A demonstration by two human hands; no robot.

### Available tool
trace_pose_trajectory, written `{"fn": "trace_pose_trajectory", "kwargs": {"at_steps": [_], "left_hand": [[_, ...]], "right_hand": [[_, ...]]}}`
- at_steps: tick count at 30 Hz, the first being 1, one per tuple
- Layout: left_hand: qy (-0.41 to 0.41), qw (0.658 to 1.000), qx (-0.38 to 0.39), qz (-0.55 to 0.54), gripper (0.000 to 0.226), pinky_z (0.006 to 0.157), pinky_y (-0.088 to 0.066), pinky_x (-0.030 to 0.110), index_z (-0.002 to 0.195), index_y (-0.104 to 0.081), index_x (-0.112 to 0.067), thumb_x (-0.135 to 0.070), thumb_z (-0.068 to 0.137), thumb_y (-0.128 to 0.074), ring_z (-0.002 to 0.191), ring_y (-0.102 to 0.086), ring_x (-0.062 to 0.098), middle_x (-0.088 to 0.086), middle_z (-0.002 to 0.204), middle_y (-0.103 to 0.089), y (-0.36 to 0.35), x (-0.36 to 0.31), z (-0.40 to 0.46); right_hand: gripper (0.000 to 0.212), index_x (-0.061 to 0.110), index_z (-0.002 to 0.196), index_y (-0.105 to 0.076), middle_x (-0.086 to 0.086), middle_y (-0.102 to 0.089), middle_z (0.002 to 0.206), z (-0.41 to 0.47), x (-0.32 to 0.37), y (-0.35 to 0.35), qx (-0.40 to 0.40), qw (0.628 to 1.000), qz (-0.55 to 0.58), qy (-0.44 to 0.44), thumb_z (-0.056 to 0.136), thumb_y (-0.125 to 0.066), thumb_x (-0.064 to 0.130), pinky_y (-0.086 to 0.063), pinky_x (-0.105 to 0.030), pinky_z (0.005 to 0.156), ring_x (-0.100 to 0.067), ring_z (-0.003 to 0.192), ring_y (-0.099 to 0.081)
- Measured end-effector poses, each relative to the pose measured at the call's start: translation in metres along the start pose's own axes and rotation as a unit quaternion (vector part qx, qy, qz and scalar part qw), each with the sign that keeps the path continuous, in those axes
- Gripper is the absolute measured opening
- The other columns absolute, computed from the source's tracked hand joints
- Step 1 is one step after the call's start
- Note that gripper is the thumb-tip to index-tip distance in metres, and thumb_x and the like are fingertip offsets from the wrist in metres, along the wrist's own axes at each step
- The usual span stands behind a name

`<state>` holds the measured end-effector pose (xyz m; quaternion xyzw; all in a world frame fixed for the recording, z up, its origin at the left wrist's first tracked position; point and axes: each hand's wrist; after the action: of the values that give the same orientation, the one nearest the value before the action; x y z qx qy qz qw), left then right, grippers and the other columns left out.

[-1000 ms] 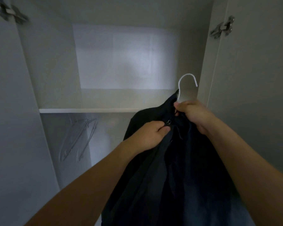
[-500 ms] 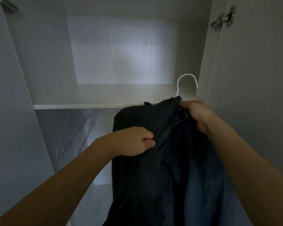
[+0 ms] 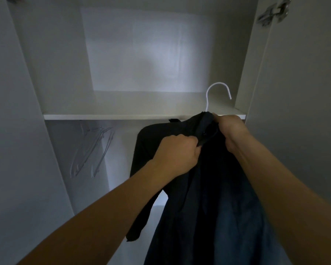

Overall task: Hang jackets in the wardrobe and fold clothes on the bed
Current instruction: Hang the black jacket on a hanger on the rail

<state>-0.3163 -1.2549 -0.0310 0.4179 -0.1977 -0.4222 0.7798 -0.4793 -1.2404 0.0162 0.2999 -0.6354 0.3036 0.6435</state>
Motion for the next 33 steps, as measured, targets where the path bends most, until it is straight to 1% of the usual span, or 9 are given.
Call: {"fn": "trace_pose_trajectory", "kwargs": {"at_steps": [4,9,13,15,19,23,26,30,33], "left_hand": [[-0.085,0.992,-0.040,0.078,0.037,0.041,-0.012,0.018,0.060,-0.050,-0.015,-0.027,0.094,-0.060,0.038,-0.026,0.009,-0.002,0.048,-0.048,0.005,-0.011,-0.038],[0.059,0.975,0.197,-0.080,0.050,0.062,-0.045,0.029,0.076,-0.057,-0.016,-0.054,0.099,-0.034,0.063,-0.056,0.015,0.000,0.072,-0.059,0.021,0.013,-0.024],[0.168,0.968,-0.014,-0.186,0.040,0.078,-0.046,0.036,0.098,-0.054,-0.025,-0.061,0.092,-0.039,0.088,-0.058,0.017,-0.004,0.095,-0.061,0.023,0.044,-0.002],[0.171,0.976,-0.014,-0.135,0.039,0.094,-0.041,0.041,0.117,-0.054,-0.023,-0.054,0.097,-0.041,0.105,-0.054,0.020,-0.002,0.114,-0.059,0.015,0.055,0.002],[0.076,0.984,-0.010,-0.158,0.036,0.077,-0.043,0.041,0.077,-0.051,-0.012,-0.032,0.105,-0.038,0.075,-0.060,0.032,0.009,0.075,-0.062,-0.004,0.062,-0.009],[0.047,0.985,-0.063,-0.152,0.035,0.066,-0.037,0.039,0.072,-0.045,-0.013,-0.025,0.105,-0.040,0.064,-0.055,0.033,0.009,0.066,-0.056,-0.010,0.054,-0.011],[0.034,0.990,-0.054,-0.124,0.031,0.069,-0.035,0.036,0.078,-0.049,-0.013,-0.027,0.105,-0.041,0.070,-0.056,0.029,0.007,0.072,-0.058,-0.009,0.050,-0.006],[0.027,0.982,-0.058,-0.176,0.020,0.069,-0.039,0.037,0.084,-0.052,-0.008,-0.019,0.101,-0.048,0.074,-0.052,0.023,0.003,0.077,-0.054,-0.011,0.040,-0.004],[0.011,0.987,-0.109,-0.116,0.019,0.063,-0.040,0.038,0.081,-0.050,-0.010,-0.015,0.100,-0.050,0.073,-0.045,0.017,0.001,0.078,-0.049,-0.011,0.055,-0.017]], "right_hand": [[0.022,0.007,0.072,-0.057,-0.013,-0.060,0.075,0.004,-0.006,0.006,-0.025,1.000,-0.005,-0.005,0.091,-0.062,0.018,-0.051,-0.036,0.069,-0.026,0.064,-0.057],[0.034,0.015,0.078,-0.061,-0.008,-0.061,0.078,-0.008,-0.011,0.002,0.045,0.998,-0.032,0.031,0.097,-0.052,0.042,-0.050,-0.030,0.066,-0.022,0.069,-0.058],[0.040,0.021,0.078,-0.059,-0.001,-0.059,0.072,-0.018,-0.012,-0.003,0.137,0.986,-0.056,0.075,0.097,-0.044,0.053,-0.046,-0.029,0.067,-0.017,0.069,-0.055],[0.046,0.021,0.081,-0.062,0.000,-0.062,0.070,-0.023,-0.010,-0.003,0.189,0.979,-0.050,0.053,0.088,-0.050,0.065,-0.049,-0.029,0.067,-0.017,0.067,-0.060],[0.053,0.024,0.101,-0.071,-0.008,-0.072,0.100,-0.025,-0.011,0.004,0.251,0.962,-0.084,0.061,0.067,-0.070,0.065,-0.054,-0.039,0.086,-0.026,0.093,-0.070],[0.045,0.026,0.093,-0.075,0.000,-0.075,0.096,-0.029,-0.005,0.009,0.258,0.949,-0.154,0.097,0.066,-0.072,0.063,-0.052,-0.031,0.080,-0.020,0.092,-0.071],[0.037,0.034,0.087,-0.074,0.008,-0.070,0.103,-0.023,0.009,0.009,0.183,0.931,-0.266,0.171,0.083,-0.054,0.066,-0.046,-0.030,0.088,-0.013,0.104,-0.058],[0.034,0.022,0.067,-0.064,0.012,-0.063,0.068,-0.016,0.011,-0.009,0.049,0.937,-0.246,0.243,0.098,-0.050,0.029,-0.040,-0.015,0.055,-0.001,0.063,-0.055],[0.035,0.018,0.066,-0.059,-0.002,-0.062,0.072,-0.009,0.003,-0.005,-0.024,0.955,-0.192,0.227,0.098,-0.046,0.022,-0.041,-0.021,0.054,-0.011,0.061,-0.054]]}}
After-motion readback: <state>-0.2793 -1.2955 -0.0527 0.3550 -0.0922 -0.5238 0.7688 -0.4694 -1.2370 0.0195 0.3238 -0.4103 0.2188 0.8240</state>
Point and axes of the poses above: each hand's wrist, its own z-axis towards the middle knuckle, its own y-axis out of the back of the hand, x = y × z
